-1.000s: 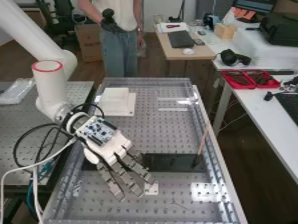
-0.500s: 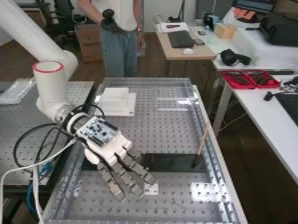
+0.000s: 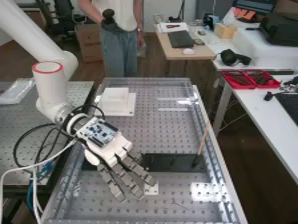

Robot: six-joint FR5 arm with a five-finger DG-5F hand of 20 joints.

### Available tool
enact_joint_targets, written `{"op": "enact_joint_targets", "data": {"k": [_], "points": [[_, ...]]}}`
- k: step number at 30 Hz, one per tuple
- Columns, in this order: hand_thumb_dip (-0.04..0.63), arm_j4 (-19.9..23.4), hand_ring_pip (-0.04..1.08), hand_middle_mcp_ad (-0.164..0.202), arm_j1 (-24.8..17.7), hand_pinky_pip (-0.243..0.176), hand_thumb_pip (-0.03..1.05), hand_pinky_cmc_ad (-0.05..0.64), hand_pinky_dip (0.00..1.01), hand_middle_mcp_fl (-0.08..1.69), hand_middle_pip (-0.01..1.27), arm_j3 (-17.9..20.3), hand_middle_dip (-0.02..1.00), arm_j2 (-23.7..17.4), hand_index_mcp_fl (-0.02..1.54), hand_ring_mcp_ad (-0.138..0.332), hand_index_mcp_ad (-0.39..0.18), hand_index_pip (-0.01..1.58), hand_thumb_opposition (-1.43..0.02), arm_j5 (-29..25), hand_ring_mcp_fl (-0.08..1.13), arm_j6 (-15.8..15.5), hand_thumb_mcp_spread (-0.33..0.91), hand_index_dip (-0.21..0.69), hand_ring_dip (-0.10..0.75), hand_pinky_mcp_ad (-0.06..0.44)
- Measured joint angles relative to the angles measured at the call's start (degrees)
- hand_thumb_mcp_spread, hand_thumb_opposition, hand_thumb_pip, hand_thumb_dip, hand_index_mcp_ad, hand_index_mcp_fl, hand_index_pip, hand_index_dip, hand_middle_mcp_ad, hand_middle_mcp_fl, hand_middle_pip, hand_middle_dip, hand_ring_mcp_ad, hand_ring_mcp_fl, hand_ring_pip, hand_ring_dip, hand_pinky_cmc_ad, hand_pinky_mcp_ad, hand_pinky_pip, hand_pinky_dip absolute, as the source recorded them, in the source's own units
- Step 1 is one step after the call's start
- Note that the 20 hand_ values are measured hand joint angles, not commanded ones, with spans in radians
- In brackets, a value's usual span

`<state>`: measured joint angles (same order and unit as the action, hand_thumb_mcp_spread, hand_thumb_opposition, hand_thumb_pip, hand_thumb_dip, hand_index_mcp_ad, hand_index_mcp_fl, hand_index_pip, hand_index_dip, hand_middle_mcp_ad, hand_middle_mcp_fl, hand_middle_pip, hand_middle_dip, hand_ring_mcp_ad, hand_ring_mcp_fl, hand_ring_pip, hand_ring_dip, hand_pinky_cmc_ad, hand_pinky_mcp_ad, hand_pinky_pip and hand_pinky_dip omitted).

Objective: Grab the bearing and place it in the white container

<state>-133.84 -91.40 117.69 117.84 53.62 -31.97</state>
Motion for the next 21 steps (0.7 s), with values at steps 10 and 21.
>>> {"op": "enact_joint_targets", "data": {"k": [10, 21], "points": [[0.298, 0.0, 0.09, 0.042, 0.2, -0.075, 0.60, 0.344, 0.22, 0.01, 0.13, -0.3, 0.18, -0.1, 0.14, 0.155, -0.056, 1.53, -0.84, 0.5, 0.00, -0.2, 0.40, 0.230, 0.075, 0.281], [0.298, 0.0, 0.09, 0.042, 0.8, -0.075, 0.60, 0.344, 0.22, 0.01, 0.13, -0.7, 0.18, -0.4, 0.15, 0.155, -0.056, 1.53, -0.84, 1.5, 0.00, -1.5, 0.39, 0.225, 0.072, 0.281]]}}
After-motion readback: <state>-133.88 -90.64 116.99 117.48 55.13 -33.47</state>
